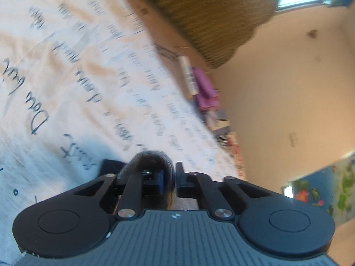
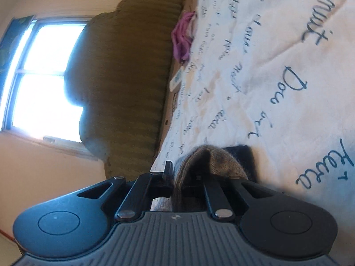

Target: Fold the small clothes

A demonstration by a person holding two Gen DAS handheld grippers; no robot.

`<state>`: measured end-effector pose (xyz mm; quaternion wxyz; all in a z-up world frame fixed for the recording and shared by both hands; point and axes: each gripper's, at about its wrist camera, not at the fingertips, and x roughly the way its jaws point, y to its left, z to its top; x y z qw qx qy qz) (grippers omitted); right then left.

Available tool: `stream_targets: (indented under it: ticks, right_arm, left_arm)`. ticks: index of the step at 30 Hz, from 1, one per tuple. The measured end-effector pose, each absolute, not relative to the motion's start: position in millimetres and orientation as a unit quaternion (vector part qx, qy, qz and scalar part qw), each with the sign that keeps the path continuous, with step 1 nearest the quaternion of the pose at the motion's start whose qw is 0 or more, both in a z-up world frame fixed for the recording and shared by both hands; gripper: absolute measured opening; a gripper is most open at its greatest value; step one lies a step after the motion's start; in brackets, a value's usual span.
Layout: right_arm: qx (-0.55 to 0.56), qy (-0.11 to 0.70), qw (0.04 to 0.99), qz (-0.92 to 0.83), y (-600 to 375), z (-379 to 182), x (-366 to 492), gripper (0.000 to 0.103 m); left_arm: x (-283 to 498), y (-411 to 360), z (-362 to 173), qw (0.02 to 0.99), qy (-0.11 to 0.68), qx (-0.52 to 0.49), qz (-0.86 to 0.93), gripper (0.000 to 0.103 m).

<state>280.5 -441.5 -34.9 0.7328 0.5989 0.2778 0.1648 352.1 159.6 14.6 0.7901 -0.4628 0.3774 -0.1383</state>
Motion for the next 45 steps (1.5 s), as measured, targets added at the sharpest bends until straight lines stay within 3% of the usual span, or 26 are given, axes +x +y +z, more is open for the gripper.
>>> stream_targets:
  ticks: [1, 3, 4, 5, 6, 11, 13, 20, 25, 32, 34, 35, 36, 38, 39, 40, 41, 42, 45]
  right_arm:
    - [0.601, 0.290, 0.730, 0.152, -441.1, -38.8, 283.5, 0.040]
    - [0.596, 0.270, 0.743, 0.141, -443.6, -35.7, 279.6, 0.071]
    - [0.594, 0.250, 0.751, 0.146, -445.0, -29.7, 274.8, 0.081]
    - [0.591, 0.232, 0.758, 0.148, -447.1, -22.2, 268.4, 0.083]
    - [0.589, 0.218, 0.763, 0.149, -449.6, -14.5, 262.2, 0.084]
    - [0.548, 0.201, 0.792, 0.181, -449.3, 21.2, 193.1, 0.084]
    - [0.529, 0.205, 0.801, 0.188, -442.7, 25.2, 148.7, 0.084]
    - [0.574, 0.217, 0.778, 0.133, -429.4, -19.3, 8.8, 0.084]
    - [0.587, 0.229, 0.768, 0.118, -413.6, -38.2, 18.9, 0.084]
    - [0.504, 0.244, 0.827, 0.042, -371.0, -20.9, 83.5, 0.083]
    - [0.480, 0.242, 0.842, 0.026, -360.6, -19.0, 94.1, 0.083]
    - [0.474, 0.241, 0.847, 0.019, -356.4, -18.6, 97.3, 0.083]
    - [0.466, 0.239, 0.852, 0.018, -351.9, -16.6, 100.6, 0.080]
    - [0.449, 0.254, 0.857, 0.018, -346.7, -16.6, 106.4, 0.051]
    - [0.446, 0.268, 0.854, 0.012, -345.6, -18.6, 110.5, 0.021]
    - [0.454, 0.278, 0.847, 0.005, -349.0, -23.5, 112.1, 0.008]
    - [0.464, 0.277, 0.841, 0.008, -352.8, -29.9, 111.3, 0.007]
    - [0.469, 0.272, 0.840, 0.010, -353.8, -32.2, 110.9, 0.005]
    - [0.471, 0.251, 0.846, 0.015, -354.3, -27.5, 104.0, 0.005]
  left_arm:
    - [353.3, 162.8, 11.6, 0.786, 0.373, -0.474, -0.136, 0.026]
    - [347.3, 172.9, 18.4, 0.785, 0.351, -0.490, -0.146, 0.046]
    - [342.6, 177.7, 24.5, 0.789, 0.338, -0.491, -0.151, 0.056]
    - [335.1, 183.6, 34.2, 0.798, 0.320, -0.488, -0.150, 0.072]
    - [325.0, 189.2, 45.0, 0.811, 0.308, -0.479, -0.137, 0.078]
    - [250.6, 208.6, 69.6, 0.845, 0.284, -0.440, -0.106, 0.080]
    - [206.4, 211.4, 59.3, 0.847, 0.280, -0.439, -0.102, 0.087]
    - [110.6, 204.5, 0.9, 0.812, 0.324, -0.479, -0.080, 0.087]
    - [113.3, 173.0, -4.7, 0.822, 0.321, -0.460, -0.101, 0.092]
    - [139.9, 146.7, -10.9, 0.822, 0.310, -0.469, -0.091, 0.100]
    - [146.2, 148.6, -11.6, 0.819, 0.307, -0.478, -0.081, 0.090]
    - [149.6, 148.5, -12.6, 0.818, 0.308, -0.480, -0.078, 0.072]
    - [156.1, 146.8, -14.9, 0.815, 0.325, -0.475, -0.072, 0.047]
    - [165.4, 144.7, -21.0, 0.811, 0.359, -0.458, -0.060, 0.031]
    - [166.0, 144.4, -22.9, 0.815, 0.360, -0.450, -0.058, 0.024]
    - [165.7, 144.9, -23.9, 0.819, 0.359, -0.444, -0.059, 0.023]
    - [166.5, 144.7, -23.7, 0.821, 0.360, -0.439, -0.058, 0.018]
    - [166.6, 145.1, -23.0, 0.824, 0.362, -0.433, -0.054, 0.006]
    - [164.0, 146.0, -15.2, 0.828, 0.356, -0.428, -0.058, 0.004]
